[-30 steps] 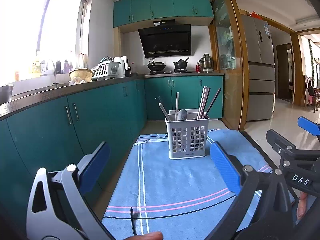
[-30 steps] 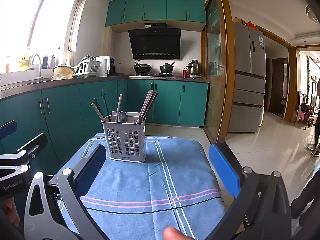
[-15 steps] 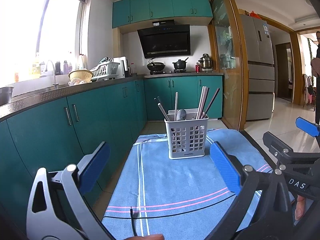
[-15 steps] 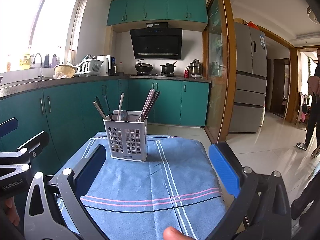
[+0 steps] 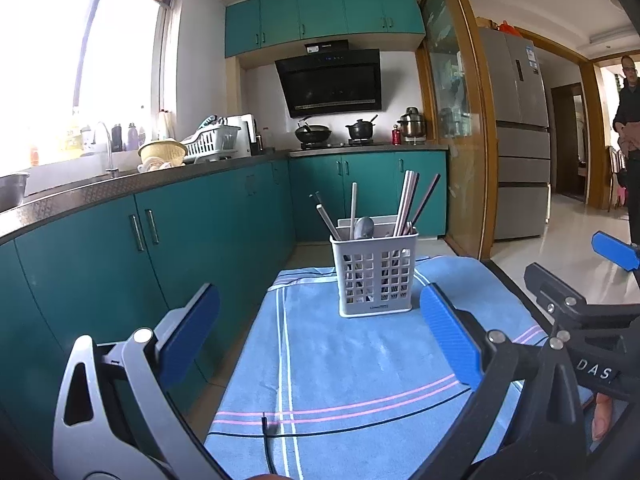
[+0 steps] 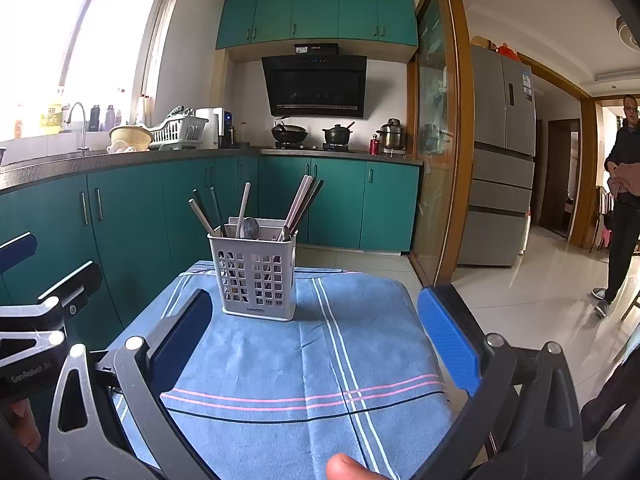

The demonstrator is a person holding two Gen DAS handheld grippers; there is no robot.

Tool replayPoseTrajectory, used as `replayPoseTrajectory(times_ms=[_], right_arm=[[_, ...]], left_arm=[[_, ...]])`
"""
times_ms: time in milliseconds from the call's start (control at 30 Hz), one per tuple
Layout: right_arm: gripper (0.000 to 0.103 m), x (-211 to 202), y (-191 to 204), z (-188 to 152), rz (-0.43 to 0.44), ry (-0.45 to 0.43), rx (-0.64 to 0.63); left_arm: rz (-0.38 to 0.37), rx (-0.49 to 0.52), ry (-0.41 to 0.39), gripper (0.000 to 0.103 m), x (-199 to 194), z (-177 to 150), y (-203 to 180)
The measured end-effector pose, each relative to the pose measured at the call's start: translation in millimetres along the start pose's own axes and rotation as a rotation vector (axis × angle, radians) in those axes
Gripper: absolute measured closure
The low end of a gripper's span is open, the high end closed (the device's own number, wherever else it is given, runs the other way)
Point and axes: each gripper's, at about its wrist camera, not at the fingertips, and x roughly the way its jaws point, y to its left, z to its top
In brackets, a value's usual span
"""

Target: Organize utensils

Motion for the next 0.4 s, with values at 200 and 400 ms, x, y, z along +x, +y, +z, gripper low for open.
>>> replayPoseTrajectory(times_ms=[200,400], right_arm=[[0.003,2.1,-5.7,-1.9,0.008,0.008,0.003],[0.003,5.4,-7.8,-3.1,0.011,0.013,0.005]], left_arm=[[-0.014,-0.002,0.017,0.004,3.5,0.8,1.1],[-0.009,-0.009,0.035,0.004,9.6,-2.0,0.9]])
